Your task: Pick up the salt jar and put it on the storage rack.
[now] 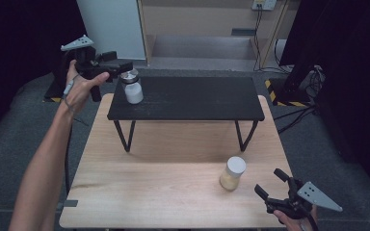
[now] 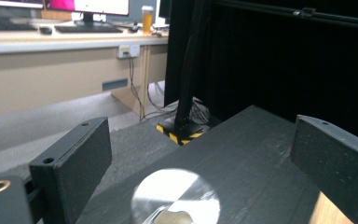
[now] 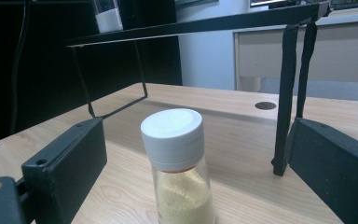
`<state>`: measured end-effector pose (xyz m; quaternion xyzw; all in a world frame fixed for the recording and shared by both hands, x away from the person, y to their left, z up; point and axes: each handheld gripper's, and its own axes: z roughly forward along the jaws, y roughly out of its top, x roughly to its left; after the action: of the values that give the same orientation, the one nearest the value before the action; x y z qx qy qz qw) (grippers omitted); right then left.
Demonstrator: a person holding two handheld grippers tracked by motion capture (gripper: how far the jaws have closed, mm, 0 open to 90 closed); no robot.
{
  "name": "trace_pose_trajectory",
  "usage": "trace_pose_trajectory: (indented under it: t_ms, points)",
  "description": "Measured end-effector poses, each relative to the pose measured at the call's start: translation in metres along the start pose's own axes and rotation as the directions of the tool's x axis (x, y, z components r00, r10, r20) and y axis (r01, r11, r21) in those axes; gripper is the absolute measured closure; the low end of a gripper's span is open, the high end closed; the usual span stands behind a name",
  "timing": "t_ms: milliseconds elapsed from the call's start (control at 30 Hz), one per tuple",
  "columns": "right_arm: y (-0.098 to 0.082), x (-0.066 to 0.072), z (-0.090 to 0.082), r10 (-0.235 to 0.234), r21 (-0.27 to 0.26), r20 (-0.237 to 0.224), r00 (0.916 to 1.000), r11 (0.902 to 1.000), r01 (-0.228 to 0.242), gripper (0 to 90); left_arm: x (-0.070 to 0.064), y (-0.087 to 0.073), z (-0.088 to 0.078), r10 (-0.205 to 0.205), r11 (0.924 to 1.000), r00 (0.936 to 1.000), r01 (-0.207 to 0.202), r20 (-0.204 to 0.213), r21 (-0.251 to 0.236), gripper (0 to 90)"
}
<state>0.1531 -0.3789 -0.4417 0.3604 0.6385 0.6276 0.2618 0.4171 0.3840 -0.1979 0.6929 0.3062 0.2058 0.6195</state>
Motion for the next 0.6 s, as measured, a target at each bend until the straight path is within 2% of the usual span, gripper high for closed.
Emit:
trace_pose_trajectory:
  t_ms: [133, 233, 433, 533, 600]
  points:
    - [0.000, 0.000, 0.000, 0.001, -0.004, -0.004, 1.0000, 1.0000, -0.001, 4.5, -0.007, 0.005, -0.009, 0.012, 0.9997, 0.9997, -0.012, 0.019, -0.022, 5.0]
    - [0.000, 0.001, 0.000, 0.000, -0.007, -0.011, 0.9999, 1.0000, 0.000, 4.5, -0.015, 0.008, -0.017, 0.033, 0.9994, 0.9991, -0.032, 0.026, -0.011, 5.0]
    - [0.001, 0.001, 0.000, -0.001, -0.010, -0.022, 0.9998, 1.0000, 0.001, 4.6, -0.030, 0.005, -0.037, 0.064, 0.9972, 0.9958, -0.062, 0.066, -0.042, 5.1]
    - [0.001, 0.002, 0.001, -0.003, -0.008, -0.028, 0.9996, 1.0000, 0.003, 4.6, -0.036, -0.001, -0.044, 0.069, 0.9957, 0.9935, -0.063, 0.091, -0.067, 5.0]
    - [0.001, 0.002, 0.001, -0.003, -0.006, -0.031, 0.9995, 1.0000, 0.002, 4.6, -0.042, -0.004, -0.048, 0.093, 0.9941, 0.9905, -0.087, 0.101, -0.065, 5.0]
